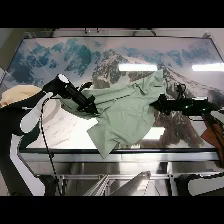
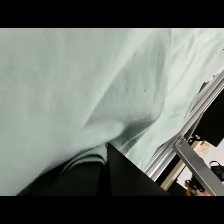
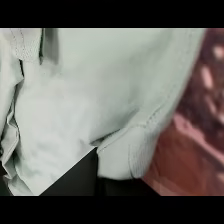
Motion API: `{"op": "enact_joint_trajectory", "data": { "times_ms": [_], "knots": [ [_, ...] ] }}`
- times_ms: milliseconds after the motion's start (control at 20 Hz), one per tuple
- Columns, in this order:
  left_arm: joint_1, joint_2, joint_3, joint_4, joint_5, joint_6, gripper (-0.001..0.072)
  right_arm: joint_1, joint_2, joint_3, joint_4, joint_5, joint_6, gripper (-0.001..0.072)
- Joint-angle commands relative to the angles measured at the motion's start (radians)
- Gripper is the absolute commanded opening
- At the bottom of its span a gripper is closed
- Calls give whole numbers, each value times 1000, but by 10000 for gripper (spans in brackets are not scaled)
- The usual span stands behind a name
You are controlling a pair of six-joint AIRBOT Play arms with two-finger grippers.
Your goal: Fold the shirts.
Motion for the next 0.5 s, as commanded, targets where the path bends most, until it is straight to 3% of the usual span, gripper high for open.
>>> {"op": "enact_joint_trajectory", "data": {
  "times_ms": [0,250,450],
  "knots": [
    [14,24,44,-22,-13,3,7,-27,53,17,2,119,-15,20],
    [133,246,227,-23,22,-29,7,-214,312,112,21,252,27,21],
    [248,511,398,-23,44,-27,9,-388,580,193,265,293,-26,21]
  ]
}}
